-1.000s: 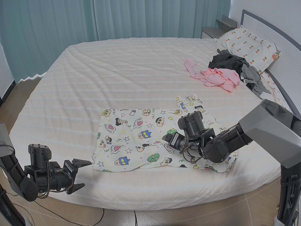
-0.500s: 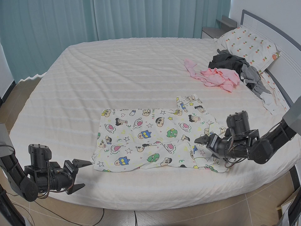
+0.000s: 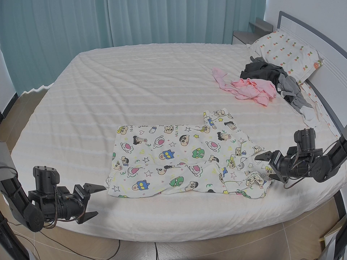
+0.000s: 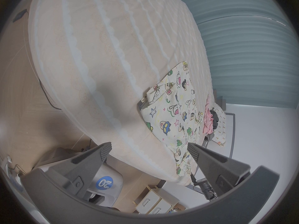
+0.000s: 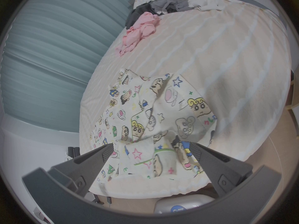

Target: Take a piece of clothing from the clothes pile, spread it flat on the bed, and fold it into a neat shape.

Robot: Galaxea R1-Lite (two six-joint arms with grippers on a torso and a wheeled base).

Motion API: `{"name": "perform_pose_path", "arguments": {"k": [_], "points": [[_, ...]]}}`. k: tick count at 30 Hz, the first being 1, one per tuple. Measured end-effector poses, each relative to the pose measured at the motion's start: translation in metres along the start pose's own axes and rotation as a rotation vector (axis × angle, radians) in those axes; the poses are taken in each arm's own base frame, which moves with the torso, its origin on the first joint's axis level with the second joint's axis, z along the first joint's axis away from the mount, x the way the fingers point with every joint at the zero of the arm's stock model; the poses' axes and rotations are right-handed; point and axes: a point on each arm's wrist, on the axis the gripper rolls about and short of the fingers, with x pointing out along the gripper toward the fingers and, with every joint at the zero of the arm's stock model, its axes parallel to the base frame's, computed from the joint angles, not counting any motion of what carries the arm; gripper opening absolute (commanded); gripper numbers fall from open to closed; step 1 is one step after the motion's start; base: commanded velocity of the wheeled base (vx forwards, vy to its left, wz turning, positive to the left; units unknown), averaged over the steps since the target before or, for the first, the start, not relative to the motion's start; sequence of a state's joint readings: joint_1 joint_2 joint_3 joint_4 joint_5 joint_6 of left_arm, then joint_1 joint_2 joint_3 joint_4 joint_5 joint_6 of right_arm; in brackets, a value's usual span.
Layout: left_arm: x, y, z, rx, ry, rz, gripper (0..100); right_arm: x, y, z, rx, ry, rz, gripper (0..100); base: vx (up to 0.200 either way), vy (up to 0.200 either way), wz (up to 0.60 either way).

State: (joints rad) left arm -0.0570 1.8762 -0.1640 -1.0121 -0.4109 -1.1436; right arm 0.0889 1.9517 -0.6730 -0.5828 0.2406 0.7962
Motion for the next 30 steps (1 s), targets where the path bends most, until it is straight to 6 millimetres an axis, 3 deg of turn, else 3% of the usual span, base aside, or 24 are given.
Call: {"name": "perform_pose_path", "arguments": {"k": [8, 9, 19, 29, 30], "points": [[0.001, 0.001, 0.0, -0.002, 0.002, 0.006, 100, 0.015, -0.01, -0.001, 0.021, 0.042, -0.017, 100, 0.0, 0.0, 0.0], [0.001, 0.001, 0.0, -0.002, 0.002, 0.006, 100, 0.017, -0.009, -0.001, 0.019, 0.042, -0.012, 0, 0.0, 0.0, 0.0], [0.002, 0.001, 0.0, -0.002, 0.003, 0.007, 100, 0.023, -0.005, -0.004, 0.013, 0.057, -0.008, 0, 0.0, 0.0, 0.0], [0.001, 0.001, 0.0, -0.002, 0.002, 0.008, 100, 0.014, -0.011, -0.01, 0.015, 0.069, -0.027, 0, 0.0, 0.0, 0.0], [0.001, 0.001, 0.0, -0.003, 0.002, 0.008, 100, 0.013, -0.012, -0.011, 0.015, 0.069, -0.029, 100, 0.0, 0.0, 0.0]]}}
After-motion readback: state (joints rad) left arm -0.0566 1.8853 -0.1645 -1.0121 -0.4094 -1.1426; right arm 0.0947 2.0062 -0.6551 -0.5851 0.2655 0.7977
